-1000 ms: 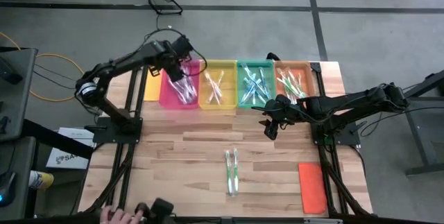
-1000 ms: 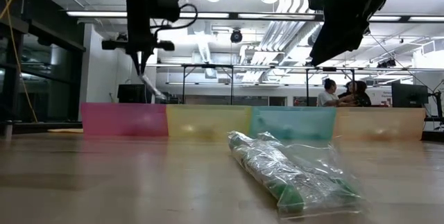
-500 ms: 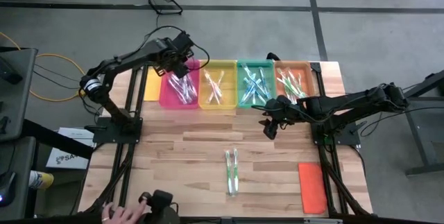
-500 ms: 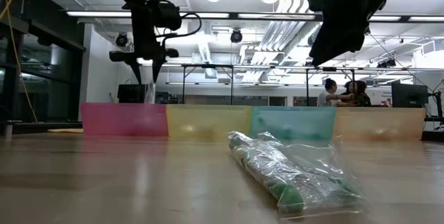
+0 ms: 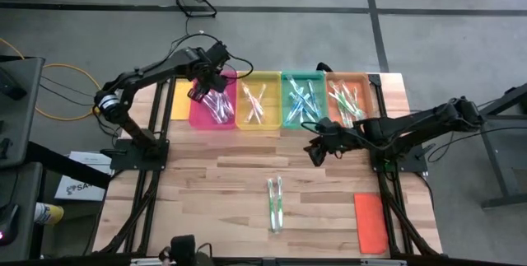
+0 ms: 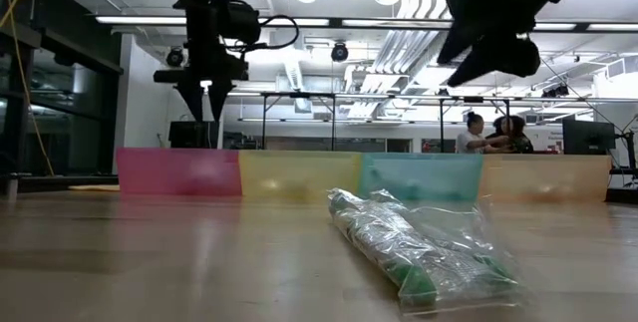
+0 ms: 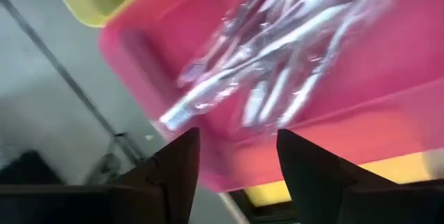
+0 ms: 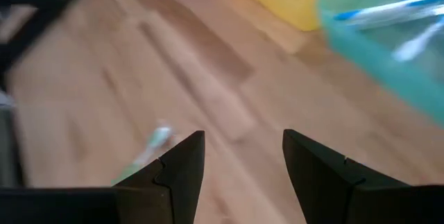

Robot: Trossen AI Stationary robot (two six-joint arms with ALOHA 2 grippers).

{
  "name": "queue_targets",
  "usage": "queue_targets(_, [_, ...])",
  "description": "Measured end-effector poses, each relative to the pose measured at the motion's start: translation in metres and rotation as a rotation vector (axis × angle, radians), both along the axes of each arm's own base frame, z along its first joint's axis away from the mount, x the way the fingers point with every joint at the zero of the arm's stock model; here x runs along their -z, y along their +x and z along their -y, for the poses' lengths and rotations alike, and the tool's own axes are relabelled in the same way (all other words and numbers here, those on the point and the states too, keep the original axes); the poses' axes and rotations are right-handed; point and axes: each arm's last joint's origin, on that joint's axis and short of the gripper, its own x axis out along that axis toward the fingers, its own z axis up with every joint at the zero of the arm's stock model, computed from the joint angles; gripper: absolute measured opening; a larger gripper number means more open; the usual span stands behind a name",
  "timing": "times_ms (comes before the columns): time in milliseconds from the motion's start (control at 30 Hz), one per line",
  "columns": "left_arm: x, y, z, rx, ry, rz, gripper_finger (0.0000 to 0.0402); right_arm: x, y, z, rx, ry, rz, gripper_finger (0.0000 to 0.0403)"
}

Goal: Pick & Place Toothbrushes
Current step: Put the green toothbrush into the orange bin

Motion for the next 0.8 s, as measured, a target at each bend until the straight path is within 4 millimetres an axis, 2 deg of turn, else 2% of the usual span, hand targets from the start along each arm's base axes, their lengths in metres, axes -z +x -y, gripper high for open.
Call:
queue_targets(100, [-0.001, 0.007, 0.011, -0.016, -0.040, 0.043, 0.0186, -0.001, 0.006, -0.014, -0.015, 0.042, 0.056, 0.0188])
queue_targets(200, [-0.006, 0.018, 0.030, 0.042, -0.036, 0.076, 0.0186, 0.005, 0.017, -0.029, -0.025, 0.073, 0.103, 0.0188])
queue_targets(433, [-0.024, 0.035, 0.085, 0.186, -0.011, 0.158, 0.0186, 0.037, 0.049, -0.060, -0.013, 0.197, 0.087, 0.0187])
queue_targets(567, [-0.019, 0.029, 0.119, 0.272, 0.020, 0.260, 0.0186, 0.042, 0.068, -0.076, 0.013, 0.254, 0.060, 0.0187])
queue_targets(667, [-0.005, 0.016, 0.144, 0.308, 0.030, 0.366, 0.0186, 0.037, 0.086, -0.087, 0.016, 0.263, 0.047, 0.0187])
queue_targets(800, [0.017, -0.004, 0.177, 0.412, 0.037, 0.492, 0.0186, 0.036, 0.104, -0.095, 0.109, 0.265, -0.094, 0.0187])
